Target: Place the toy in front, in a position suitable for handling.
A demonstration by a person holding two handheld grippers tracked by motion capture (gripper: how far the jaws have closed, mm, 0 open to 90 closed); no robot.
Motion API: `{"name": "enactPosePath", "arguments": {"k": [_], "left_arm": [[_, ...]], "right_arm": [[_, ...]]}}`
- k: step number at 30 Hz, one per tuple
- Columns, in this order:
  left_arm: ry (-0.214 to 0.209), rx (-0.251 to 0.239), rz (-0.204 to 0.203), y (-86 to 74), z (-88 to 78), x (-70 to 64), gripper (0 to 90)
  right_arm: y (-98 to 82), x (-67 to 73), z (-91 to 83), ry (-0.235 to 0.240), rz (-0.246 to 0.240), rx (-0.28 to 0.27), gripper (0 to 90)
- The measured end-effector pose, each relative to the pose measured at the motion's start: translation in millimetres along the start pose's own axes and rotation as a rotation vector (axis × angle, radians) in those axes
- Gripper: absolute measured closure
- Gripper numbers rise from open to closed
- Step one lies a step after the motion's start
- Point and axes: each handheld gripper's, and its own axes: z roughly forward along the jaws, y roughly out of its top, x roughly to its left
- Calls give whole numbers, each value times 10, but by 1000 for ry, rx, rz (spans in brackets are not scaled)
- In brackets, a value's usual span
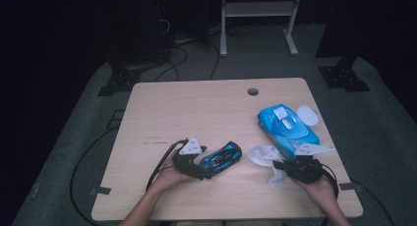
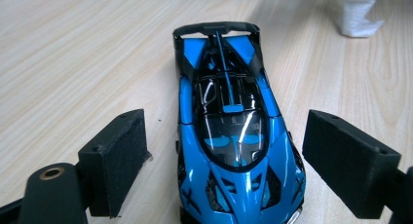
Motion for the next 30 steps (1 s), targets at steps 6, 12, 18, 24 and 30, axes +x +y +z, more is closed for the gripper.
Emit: {"name": "enactPosePath", "arguments": {"k": [6, 12, 18, 24, 30], "left_arm": [[7, -13, -2, -1, -66, 30, 159], [15, -15, -4, 1, -118, 59, 159], [22, -19, -8, 7, -155, 60, 145], [30, -27, -12, -13, -214, 80, 140], [39, -24, -11, -42, -270, 85, 140]], "right_arm": [[-198, -121, -168, -24, 8, 53, 840], [-375, -285, -262, -23, 42, 69, 591], [-358, -292, -392, -11, 32, 7, 501], [-370, -335, -511, -17, 45, -38, 483], [-404, -360, -586, -33, 55, -59, 480]]}}
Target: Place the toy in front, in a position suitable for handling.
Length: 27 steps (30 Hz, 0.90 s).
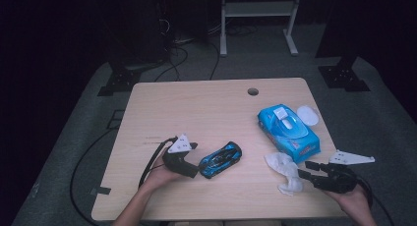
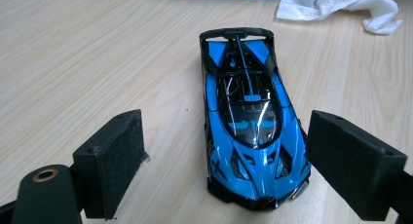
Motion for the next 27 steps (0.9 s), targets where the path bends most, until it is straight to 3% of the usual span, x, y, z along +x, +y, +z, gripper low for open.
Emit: {"name": "enactPosePath", "arguments": {"k": [27], "left_arm": [[24, 1, -20, -108, -141, 50, 141]], "right_arm": [[-39, -88, -107, -22, 24, -39, 456]]}}
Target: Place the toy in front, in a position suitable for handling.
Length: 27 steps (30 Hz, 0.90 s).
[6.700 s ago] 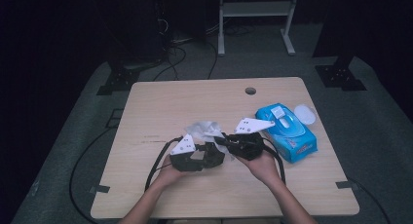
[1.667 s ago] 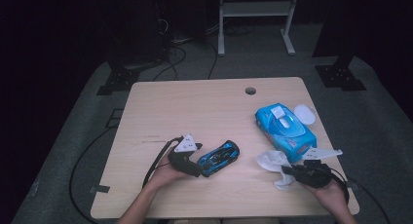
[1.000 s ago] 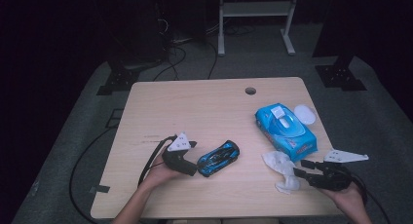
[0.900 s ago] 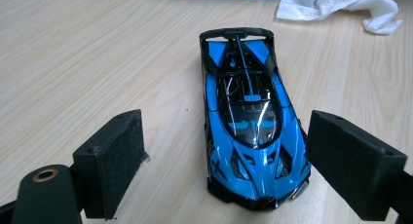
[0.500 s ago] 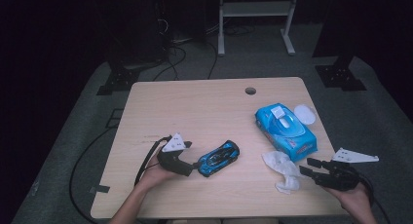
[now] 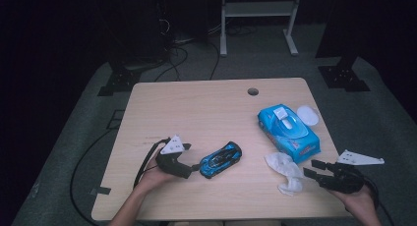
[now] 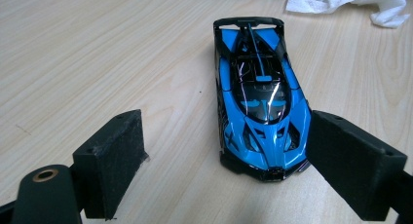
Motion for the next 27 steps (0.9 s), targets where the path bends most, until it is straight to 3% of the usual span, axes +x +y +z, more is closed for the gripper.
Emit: {"name": "enactPosePath", "arguments": {"k": [27], "left_arm": [[-7, -21, -7, -40, -36, 22, 136]], "right_arm": [[-12, 14, 30, 5, -1, 4, 425]]}}
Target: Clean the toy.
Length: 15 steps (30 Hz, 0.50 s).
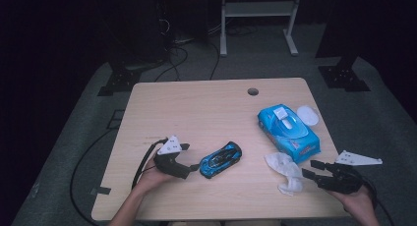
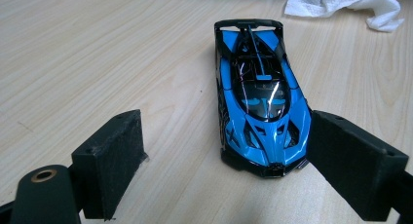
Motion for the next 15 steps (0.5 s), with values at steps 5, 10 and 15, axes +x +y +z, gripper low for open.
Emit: {"name": "enactPosePath", "arguments": {"k": [5, 10, 15], "left_arm": [[1, -3, -3, 0, -7, -8, 134], [1, -4, -9, -16, -3, 7, 131], [3, -5, -4, -19, -16, 0, 126]], "right_arm": [[-11, 3, 2, 2, -2, -1, 421], [-22, -6, -2, -1, 9, -9, 414], [-12, 5, 14, 2, 6, -13, 402]]}}
